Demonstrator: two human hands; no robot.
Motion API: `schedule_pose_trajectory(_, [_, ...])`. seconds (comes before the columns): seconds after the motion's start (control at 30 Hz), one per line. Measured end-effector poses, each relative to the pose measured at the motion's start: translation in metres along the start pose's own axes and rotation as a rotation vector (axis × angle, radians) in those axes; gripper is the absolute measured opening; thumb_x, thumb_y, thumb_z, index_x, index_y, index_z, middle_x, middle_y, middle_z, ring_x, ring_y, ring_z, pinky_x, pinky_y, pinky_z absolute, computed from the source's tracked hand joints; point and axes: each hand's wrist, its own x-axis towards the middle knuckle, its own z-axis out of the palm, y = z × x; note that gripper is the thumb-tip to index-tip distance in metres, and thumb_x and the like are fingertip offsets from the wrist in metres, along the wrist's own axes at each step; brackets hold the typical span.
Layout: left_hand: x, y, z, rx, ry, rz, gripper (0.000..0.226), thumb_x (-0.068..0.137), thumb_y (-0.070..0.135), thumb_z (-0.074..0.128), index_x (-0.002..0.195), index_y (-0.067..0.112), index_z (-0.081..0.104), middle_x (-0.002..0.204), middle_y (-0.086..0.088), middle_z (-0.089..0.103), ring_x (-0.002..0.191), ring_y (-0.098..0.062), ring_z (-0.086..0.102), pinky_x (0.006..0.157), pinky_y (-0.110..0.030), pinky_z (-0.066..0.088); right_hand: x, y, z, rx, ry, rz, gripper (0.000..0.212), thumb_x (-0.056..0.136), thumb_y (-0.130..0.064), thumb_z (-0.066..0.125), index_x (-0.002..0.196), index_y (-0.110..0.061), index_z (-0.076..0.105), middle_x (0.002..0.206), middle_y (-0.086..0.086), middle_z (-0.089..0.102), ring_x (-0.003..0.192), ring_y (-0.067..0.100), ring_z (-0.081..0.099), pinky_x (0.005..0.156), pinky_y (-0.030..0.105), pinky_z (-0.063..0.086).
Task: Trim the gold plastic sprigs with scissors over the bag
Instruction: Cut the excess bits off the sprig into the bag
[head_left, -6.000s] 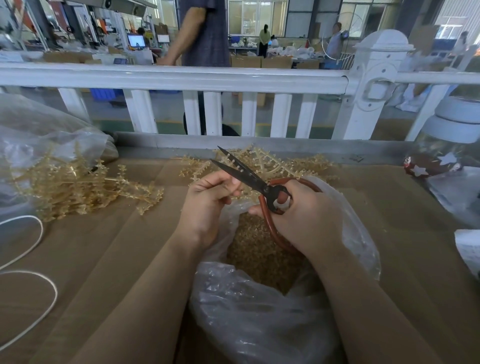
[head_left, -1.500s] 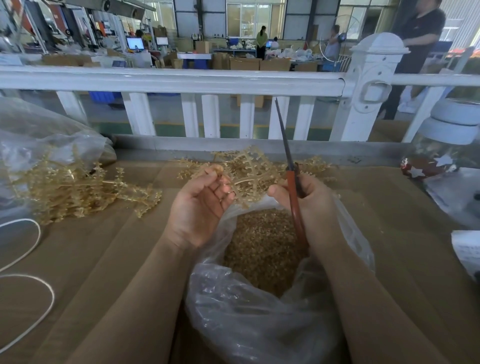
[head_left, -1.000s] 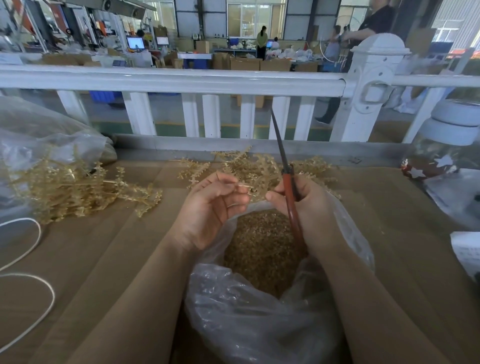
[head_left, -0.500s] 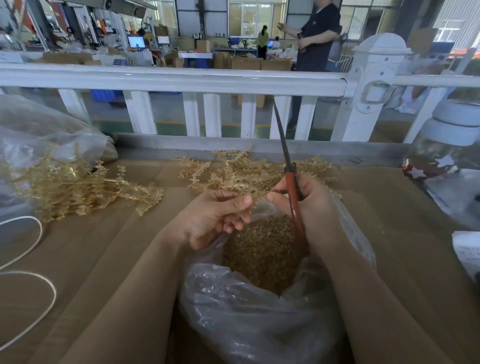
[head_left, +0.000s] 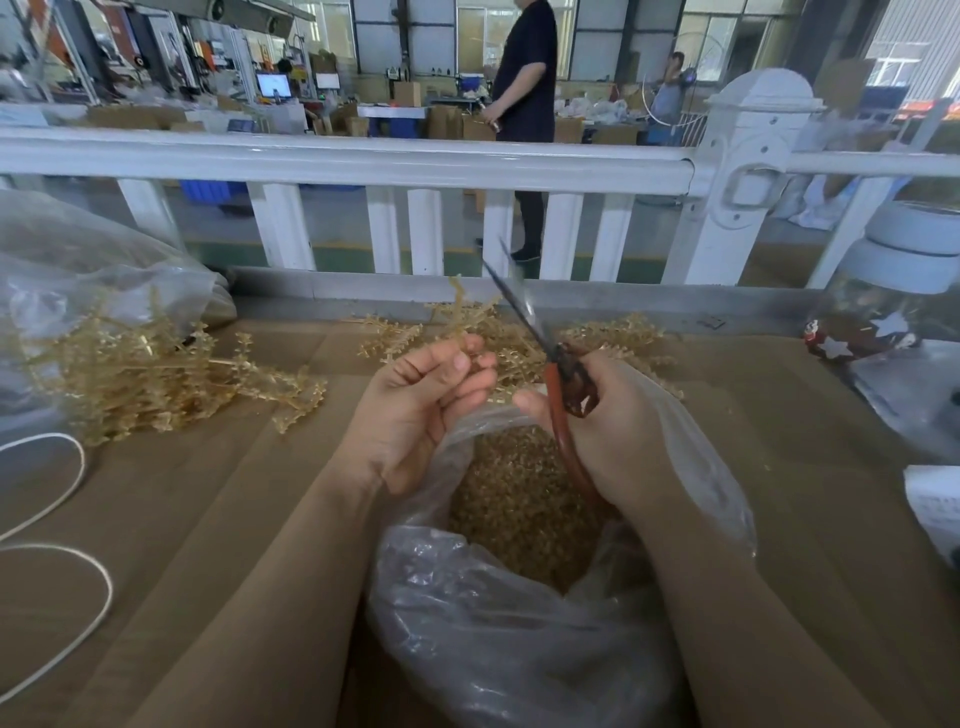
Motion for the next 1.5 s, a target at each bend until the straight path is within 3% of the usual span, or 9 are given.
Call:
schedule_pose_trajectory(0.07, [0.0,0.001,0.001,-0.016,0.025,0.024,0.028,0.081,0.002,0.063,0.108,0.003,0.069,0.098,-0.013,0.076,0.085,-0.015,0.074,0.072,-0.02,0.059,-0.001,0.001,0.001,-0.104,-0.003,-0.048,0.051,0.068,-0.084,0.06,0.091,-0.038,0.057,0.079,-0.026,0.056,0.087,-0.02,0.053,0.064,0.001,0.04])
schedule_pose_trajectory(0.23, [-0.001,0.002,0.004,0.029,0.051,0.075,0.016,0.081,0.006,0.065,0.091,0.012,0.077,0.088,-0.005,0.076,0.075,-0.01,0.073,0.066,-0.017,0.058,0.001,0.006,0.012,-0.22,-0.041,-0.052,0.069,0.063,-0.092,0.048,0.099,-0.034,0.054,0.087,-0.027,0.054,0.078,-0.004,0.054,0.066,0.016,0.043])
schedule_pose_trajectory(0.37, [-0.001,0.0,0.006,0.031,0.08,0.107,0.013,0.081,0.01,0.064,0.08,0.016,0.076,0.08,-0.003,0.075,0.07,-0.008,0.071,0.064,-0.016,0.056,0.001,0.009,0.015,-0.309,-0.025,-0.09,0.07,0.064,-0.095,0.045,0.101,-0.036,0.051,0.089,-0.026,0.055,0.077,-0.003,0.051,0.06,0.008,0.033])
schedule_pose_trajectory(0.53, [0.001,-0.003,0.006,0.035,0.115,0.139,0.012,0.078,0.007,0.064,0.088,0.008,0.071,0.082,-0.005,0.074,0.073,-0.012,0.07,0.073,-0.021,0.058,0.001,0.01,0.017,-0.341,-0.016,-0.111,0.086,0.06,-0.1,0.03,0.108,-0.032,0.055,0.097,-0.023,0.061,0.08,-0.002,0.049,0.06,0.006,0.03])
schedule_pose_trajectory(0.73, [0.0,-0.005,0.007,0.091,0.104,0.152,0.012,0.075,0.005,0.067,0.081,0.011,0.075,0.081,-0.006,0.074,0.075,-0.014,0.07,0.072,-0.022,0.057,0.001,0.01,0.017,-0.356,-0.026,-0.115,0.077,0.06,-0.1,0.031,0.1,-0.037,0.05,0.092,-0.025,0.056,0.079,-0.002,0.049,0.06,0.009,0.032])
schedule_pose_trajectory(1.07, [0.0,-0.005,0.007,0.121,0.082,0.162,0.017,0.073,0.009,0.072,0.09,0.006,0.071,0.084,-0.006,0.074,0.077,-0.014,0.069,0.074,-0.022,0.057,-0.002,0.006,0.016,-0.365,0.017,-0.148,0.066,0.063,-0.096,0.036,0.088,-0.036,0.046,0.079,-0.025,0.051,0.07,-0.001,0.048,0.061,0.013,0.039])
schedule_pose_trajectory(1.37, [-0.002,-0.003,0.01,0.119,0.086,0.176,0.013,0.07,0.008,0.073,0.083,0.008,0.074,0.079,-0.005,0.074,0.071,-0.012,0.069,0.07,-0.02,0.057,-0.002,0.006,0.016,-0.354,0.06,-0.174,0.076,0.066,-0.095,0.038,0.088,-0.027,0.061,0.07,-0.022,0.052,0.064,0.002,0.052,0.06,0.018,0.045])
schedule_pose_trajectory(1.5, [-0.002,-0.003,0.011,0.133,0.093,0.189,0.012,0.07,0.007,0.073,0.081,0.01,0.076,0.08,-0.007,0.074,0.072,-0.013,0.07,0.07,-0.021,0.057,-0.003,0.004,0.014,-0.386,0.085,-0.184,0.082,0.066,-0.098,0.03,0.086,-0.025,0.061,0.068,-0.022,0.05,0.059,0.001,0.047,0.053,0.013,0.037])
